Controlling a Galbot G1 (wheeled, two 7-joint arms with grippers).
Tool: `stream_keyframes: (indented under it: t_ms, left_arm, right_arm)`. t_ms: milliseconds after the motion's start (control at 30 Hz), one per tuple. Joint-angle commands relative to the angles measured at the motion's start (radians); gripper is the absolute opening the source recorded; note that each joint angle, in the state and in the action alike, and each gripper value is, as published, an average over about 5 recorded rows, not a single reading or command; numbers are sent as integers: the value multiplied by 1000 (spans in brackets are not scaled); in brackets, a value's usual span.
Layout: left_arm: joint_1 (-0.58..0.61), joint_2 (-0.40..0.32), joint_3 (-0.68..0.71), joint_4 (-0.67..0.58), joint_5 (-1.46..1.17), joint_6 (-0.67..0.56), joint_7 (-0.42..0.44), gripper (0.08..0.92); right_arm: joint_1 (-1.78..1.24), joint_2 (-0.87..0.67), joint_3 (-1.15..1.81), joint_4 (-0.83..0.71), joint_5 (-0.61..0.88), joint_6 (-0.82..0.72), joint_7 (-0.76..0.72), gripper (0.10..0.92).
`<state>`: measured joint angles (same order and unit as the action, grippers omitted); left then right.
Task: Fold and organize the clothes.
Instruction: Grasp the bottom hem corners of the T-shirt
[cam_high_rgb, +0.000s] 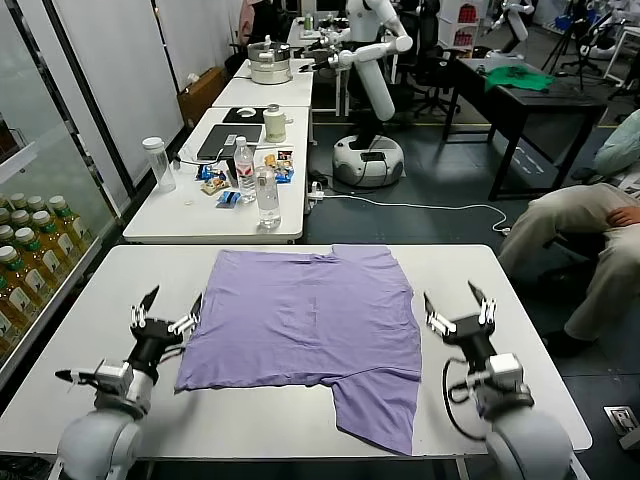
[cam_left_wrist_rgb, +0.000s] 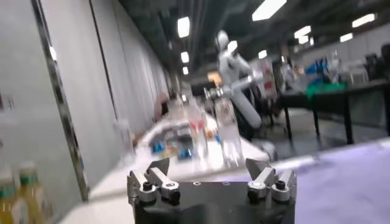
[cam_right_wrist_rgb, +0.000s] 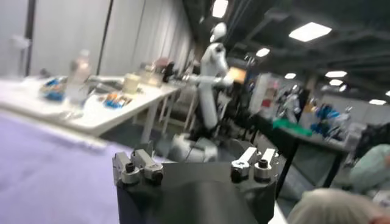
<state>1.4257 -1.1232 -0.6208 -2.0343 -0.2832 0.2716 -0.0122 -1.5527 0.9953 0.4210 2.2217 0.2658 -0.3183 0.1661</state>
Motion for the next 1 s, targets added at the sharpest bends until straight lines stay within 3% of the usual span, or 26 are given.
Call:
stream_keyframes:
  t_ms: [33, 500, 1000]
  left_arm:
    - [201, 41, -3, -129, -99, 198, -95, 823]
    - [199, 36, -32, -83, -150, 280, -97, 823]
    - [188, 28, -50, -45, -152, 280, -89, 823]
  right_arm:
    - [-184, -48, -14, 67, 39, 0, 9, 823]
    - [-189, -24, -132, 28, 28, 2, 64, 823]
    - [-173, -6, -181, -3, 66, -2, 120, 823]
